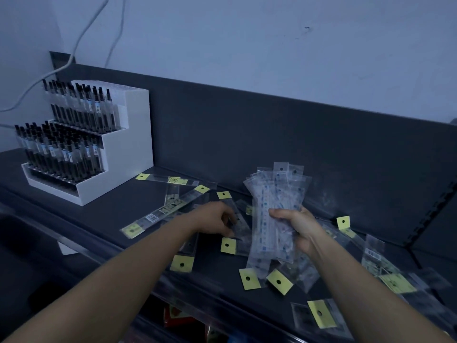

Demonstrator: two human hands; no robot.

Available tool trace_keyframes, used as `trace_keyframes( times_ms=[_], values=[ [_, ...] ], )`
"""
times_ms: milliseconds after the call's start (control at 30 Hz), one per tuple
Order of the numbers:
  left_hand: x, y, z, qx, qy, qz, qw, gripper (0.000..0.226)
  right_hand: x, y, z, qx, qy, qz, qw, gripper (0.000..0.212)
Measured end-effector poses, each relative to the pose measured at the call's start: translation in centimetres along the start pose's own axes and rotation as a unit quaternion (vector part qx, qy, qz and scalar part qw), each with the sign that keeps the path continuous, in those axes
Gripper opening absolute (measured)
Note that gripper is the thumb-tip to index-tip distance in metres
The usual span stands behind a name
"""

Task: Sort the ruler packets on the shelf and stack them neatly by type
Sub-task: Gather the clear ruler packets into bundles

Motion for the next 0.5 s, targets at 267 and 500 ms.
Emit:
trace_keyframes(
  times_ms=[267, 500],
  values=[
    [-0.8, 0.5, 0.3, 0.079, 0.045, -0.069, 0.994, 0.048, -0.4, -1.1, 0.7, 0.002, 0.006, -0.005, 1.000, 0.059],
    [-1.5, -0.6, -0.1, -0.091, 0.020, -0.247, 0.965, 0.051, -0.6, -3.4, 2.1, -0.019, 0.015, -0.004, 1.000, 0.069]
  ],
)
Point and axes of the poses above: each hand's wrist, its own z-axis away from the middle knuckle, its own y-axis out of the palm, x = y × z, the point moved 2 cm from there along -z, towards the middle knuckle, and after that the axes turned 2 degrees about -x, right-handed, at the moved point
